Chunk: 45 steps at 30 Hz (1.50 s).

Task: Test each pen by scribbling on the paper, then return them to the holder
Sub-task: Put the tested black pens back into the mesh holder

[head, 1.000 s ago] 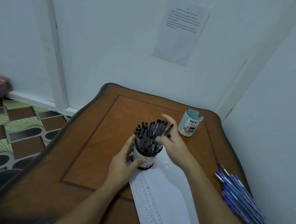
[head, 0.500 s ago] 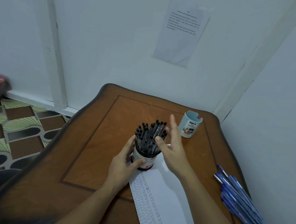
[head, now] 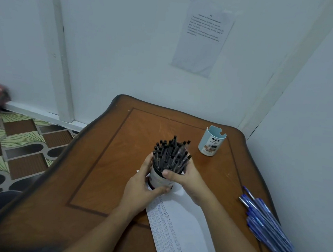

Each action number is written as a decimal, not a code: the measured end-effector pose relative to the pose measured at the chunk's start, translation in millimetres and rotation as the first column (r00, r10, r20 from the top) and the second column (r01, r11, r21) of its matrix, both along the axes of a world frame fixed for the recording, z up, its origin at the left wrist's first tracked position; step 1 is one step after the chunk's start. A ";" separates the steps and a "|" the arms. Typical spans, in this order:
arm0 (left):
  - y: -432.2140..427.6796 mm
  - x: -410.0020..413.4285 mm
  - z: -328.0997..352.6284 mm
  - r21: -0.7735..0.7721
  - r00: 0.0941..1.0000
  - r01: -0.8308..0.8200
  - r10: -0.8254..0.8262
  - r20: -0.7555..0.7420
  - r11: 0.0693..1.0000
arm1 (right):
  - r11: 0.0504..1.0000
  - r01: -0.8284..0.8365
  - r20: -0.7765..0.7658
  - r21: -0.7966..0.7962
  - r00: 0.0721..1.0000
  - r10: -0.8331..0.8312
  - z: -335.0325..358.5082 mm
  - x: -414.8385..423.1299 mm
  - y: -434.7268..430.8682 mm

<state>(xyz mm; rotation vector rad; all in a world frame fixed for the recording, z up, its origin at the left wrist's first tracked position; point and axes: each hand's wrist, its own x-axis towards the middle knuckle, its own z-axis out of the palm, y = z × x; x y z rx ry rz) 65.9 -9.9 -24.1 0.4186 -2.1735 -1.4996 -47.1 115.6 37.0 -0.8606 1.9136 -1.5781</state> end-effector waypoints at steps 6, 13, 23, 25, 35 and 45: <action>1.2 -3.4 -0.5 -0.026 1.000 -0.025 0.025 0.006 0.999 | 0.993 -0.004 -0.054 0.119 0.998 0.010 11.2 -12.4 -13.7; -4.4 -3.3 -5.4 0.010 0.998 0.058 -0.058 0.033 0.998 | 0.960 -0.273 0.297 0.057 0.923 0.245 21.7 -46.2 14.9; -12.0 1.0 0.8 0.064 0.965 0.241 -0.246 0.090 0.968 | 0.986 -0.116 -0.048 0.123 0.991 0.122 16.1 -17.1 1.0; -15.6 0.6 2.1 0.071 0.955 0.279 -0.284 0.090 0.958 | 0.957 -0.224 0.038 0.187 0.975 0.221 20.8 -29.3 3.7; -18.5 -20.7 14.6 0.130 0.844 0.515 -0.528 0.098 0.847 | 0.999 0.005 0.088 0.050 0.996 -0.009 -3.8 -15.1 40.5; 36.4 -5.6 23.3 0.213 0.960 0.273 -0.281 0.010 0.938 | 0.997 0.069 0.018 -0.042 0.998 -0.068 -7.4 -8.5 43.9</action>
